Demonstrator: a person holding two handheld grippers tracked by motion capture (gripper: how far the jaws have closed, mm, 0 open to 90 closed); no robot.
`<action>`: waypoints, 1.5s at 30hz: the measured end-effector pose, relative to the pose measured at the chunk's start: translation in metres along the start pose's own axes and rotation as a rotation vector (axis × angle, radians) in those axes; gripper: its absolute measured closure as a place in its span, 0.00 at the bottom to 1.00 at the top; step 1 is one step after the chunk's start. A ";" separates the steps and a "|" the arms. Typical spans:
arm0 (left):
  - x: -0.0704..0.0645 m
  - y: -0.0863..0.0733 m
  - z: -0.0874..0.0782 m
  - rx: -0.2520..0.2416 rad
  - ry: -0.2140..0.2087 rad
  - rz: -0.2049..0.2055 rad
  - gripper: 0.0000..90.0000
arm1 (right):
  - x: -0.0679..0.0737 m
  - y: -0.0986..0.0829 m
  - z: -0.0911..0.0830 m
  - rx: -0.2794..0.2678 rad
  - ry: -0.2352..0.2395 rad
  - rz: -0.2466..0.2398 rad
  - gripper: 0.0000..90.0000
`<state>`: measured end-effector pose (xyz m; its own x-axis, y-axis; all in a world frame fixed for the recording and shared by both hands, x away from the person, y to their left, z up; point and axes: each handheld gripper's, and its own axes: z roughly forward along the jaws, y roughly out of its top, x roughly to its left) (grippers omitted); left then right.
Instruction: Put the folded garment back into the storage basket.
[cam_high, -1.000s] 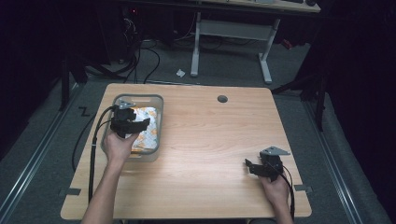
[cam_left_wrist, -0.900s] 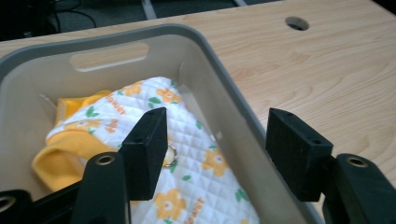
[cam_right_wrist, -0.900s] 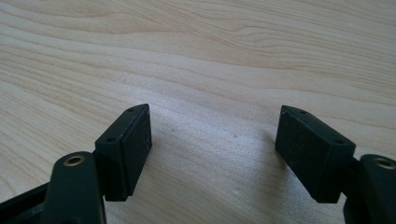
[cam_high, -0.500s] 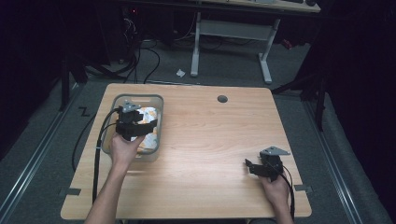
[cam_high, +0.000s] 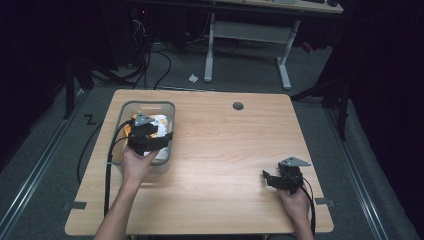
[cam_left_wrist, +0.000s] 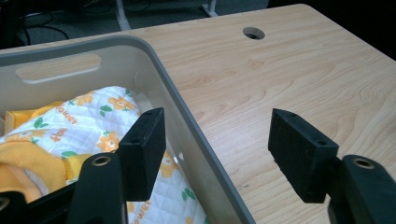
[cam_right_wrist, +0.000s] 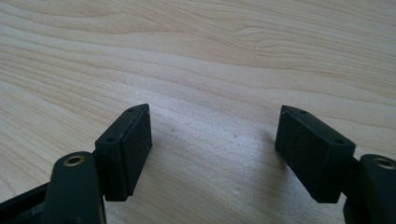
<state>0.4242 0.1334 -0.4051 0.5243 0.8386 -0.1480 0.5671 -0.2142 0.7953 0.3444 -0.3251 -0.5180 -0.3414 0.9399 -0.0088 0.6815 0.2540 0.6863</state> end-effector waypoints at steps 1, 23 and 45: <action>-0.001 0.000 0.000 0.000 -0.003 0.000 0.41 | 0.000 0.000 0.000 0.000 0.000 0.000 0.30; -0.031 -0.003 0.000 -0.028 -0.078 0.038 0.42 | 0.000 0.000 0.000 0.000 0.000 0.000 0.30; -0.057 -0.006 0.010 -0.016 -0.179 0.053 0.41 | 0.000 0.000 0.000 0.000 -0.001 0.000 0.30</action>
<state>0.3973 0.0814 -0.4069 0.6585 0.7238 -0.2063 0.5261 -0.2465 0.8139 0.3443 -0.3250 -0.5180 -0.3410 0.9400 -0.0096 0.6813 0.2542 0.6865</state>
